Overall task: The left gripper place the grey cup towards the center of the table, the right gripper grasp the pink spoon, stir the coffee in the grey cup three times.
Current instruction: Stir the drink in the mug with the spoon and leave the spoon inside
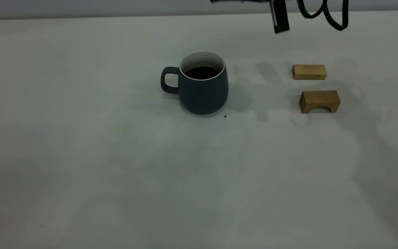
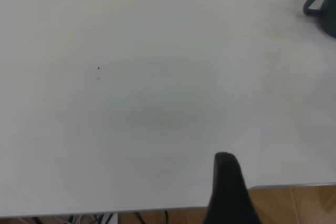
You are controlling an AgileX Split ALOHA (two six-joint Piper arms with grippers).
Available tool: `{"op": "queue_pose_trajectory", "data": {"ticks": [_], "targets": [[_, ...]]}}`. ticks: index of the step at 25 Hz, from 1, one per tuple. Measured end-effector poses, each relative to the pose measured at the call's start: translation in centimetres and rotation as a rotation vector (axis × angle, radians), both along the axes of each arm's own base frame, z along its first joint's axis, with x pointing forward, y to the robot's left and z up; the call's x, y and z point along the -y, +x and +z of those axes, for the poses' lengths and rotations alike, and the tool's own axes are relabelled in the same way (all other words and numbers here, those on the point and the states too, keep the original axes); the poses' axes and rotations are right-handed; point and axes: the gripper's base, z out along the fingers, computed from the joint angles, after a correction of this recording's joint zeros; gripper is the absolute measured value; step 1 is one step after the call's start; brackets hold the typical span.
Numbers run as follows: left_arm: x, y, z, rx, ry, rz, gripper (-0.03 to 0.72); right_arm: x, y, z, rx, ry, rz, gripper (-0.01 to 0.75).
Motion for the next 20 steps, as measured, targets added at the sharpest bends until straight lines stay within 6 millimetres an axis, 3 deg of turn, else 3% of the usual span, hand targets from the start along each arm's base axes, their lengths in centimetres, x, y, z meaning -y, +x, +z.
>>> {"op": "queue_pose_trajectory", "data": {"ticks": [9, 15, 20], "targets": [[0.0, 0.0, 0.0, 0.0, 0.0, 0.0, 0.568, -0.1, 0.1, 0.2, -0.647, 0.116, -0.205, 0.107], [0.0, 0.0, 0.0, 0.0, 0.0, 0.0, 0.568, -2.5, 1.5, 0.2, -0.704, 0.228, -0.227, 0.107], [0.0, 0.0, 0.0, 0.0, 0.0, 0.0, 0.568, -4.5, 2.5, -1.9, -0.712, 0.236, -0.199, 0.107]]}}
